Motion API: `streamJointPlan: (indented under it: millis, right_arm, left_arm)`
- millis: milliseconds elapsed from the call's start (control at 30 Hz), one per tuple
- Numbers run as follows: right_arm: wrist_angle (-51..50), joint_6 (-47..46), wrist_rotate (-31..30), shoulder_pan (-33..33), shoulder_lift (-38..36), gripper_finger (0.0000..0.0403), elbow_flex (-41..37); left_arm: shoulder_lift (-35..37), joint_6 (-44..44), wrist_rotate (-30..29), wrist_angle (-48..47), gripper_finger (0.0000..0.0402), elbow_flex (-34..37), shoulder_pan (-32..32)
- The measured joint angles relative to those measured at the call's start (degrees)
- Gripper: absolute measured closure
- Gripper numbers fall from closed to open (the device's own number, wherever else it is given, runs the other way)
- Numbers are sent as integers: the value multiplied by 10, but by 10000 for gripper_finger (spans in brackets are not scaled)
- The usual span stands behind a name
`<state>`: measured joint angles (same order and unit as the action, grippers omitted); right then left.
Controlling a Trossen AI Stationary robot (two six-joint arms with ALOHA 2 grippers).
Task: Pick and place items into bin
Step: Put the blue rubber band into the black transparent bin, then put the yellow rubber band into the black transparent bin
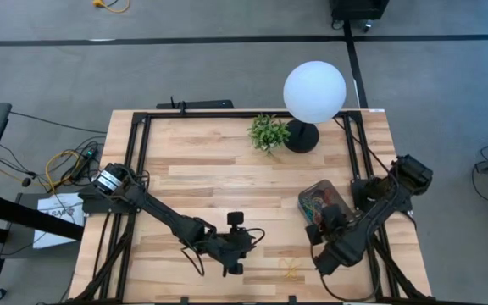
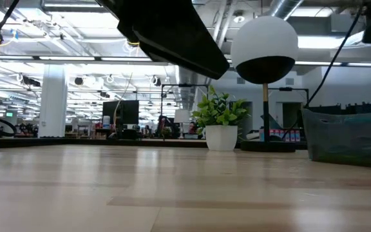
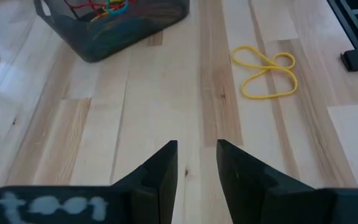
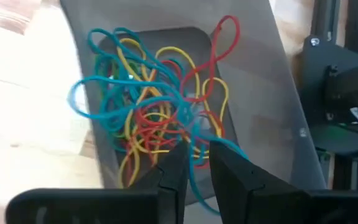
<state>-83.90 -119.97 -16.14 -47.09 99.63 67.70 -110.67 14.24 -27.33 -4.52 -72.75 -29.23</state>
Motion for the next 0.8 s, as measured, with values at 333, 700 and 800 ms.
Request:
streamJointPlan:
  millis: [333,700,800]
  right_arm:
    - [11,30,-4,15,0,342,-32]
    - [38,164,-9,78,0,342,-31]
    - [21,164,-29,84,0,344,-26]
  left_arm:
    - [0,-31,42,37,299,0,0]
    - [-75,-87,131,256,299,0,1]
    - [-124,-105,151,319,299,-5,3]
